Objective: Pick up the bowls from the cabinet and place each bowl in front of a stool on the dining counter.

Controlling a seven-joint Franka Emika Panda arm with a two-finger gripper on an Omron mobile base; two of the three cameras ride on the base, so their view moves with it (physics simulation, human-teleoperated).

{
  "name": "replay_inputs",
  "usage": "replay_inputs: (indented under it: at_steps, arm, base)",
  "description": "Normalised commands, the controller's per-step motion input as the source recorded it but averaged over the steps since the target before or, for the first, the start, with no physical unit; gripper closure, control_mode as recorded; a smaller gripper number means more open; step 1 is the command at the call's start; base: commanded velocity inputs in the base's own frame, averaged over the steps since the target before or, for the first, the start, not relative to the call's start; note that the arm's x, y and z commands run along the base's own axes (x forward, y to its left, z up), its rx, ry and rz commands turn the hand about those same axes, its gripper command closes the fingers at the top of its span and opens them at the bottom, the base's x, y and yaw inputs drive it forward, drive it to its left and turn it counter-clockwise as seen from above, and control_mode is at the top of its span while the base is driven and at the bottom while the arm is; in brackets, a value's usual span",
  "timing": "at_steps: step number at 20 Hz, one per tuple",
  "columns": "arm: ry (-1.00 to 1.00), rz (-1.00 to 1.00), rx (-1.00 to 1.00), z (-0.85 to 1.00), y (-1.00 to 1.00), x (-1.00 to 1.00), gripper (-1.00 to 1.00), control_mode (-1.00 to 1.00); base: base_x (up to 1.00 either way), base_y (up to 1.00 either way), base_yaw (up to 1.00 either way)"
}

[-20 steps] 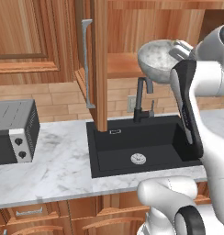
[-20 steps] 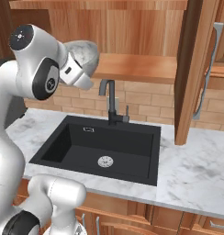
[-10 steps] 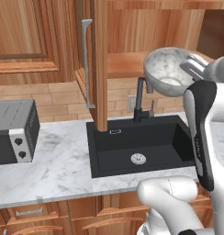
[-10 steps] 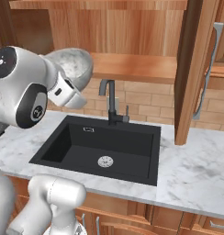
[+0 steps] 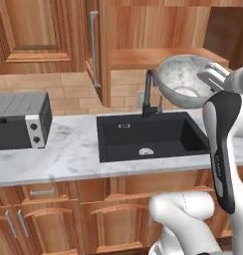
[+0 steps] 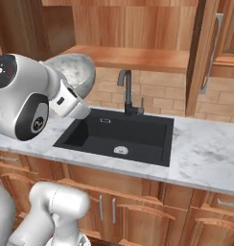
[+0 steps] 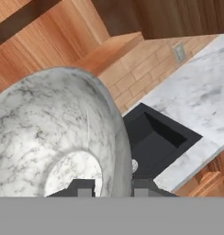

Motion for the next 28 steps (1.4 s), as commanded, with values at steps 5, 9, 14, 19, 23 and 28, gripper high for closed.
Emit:
replay_inputs:
  at_steps: [5, 9, 14, 19, 23, 28]
  arm:
    - [0.00, 0.00, 0.00, 0.00, 0.00, 0.00, 1.00, 1.00]
    - [0.00, 0.00, 0.00, 0.00, 0.00, 0.00, 1.00, 1.00]
    - [0.00, 0.00, 0.00, 0.00, 0.00, 0.00, 1.00, 1.00]
    - [0.00, 0.00, 0.00, 0.00, 0.00, 0.00, 1.00, 1.00]
    - [0.00, 0.00, 0.00, 0.00, 0.00, 0.00, 1.00, 1.00]
    - [0.00, 0.00, 0.00, 0.00, 0.00, 0.00, 1.00, 1.00]
  base:
    - [-0.88, 0.04, 0.09]
    - [-0.63, 0.35, 0.10]
    - [-0.35, 0.59, 0.23]
    - [-0.10, 0.79, 0.42]
    - [0.03, 0.80, 0.63]
    - [0.18, 0.76, 0.76]
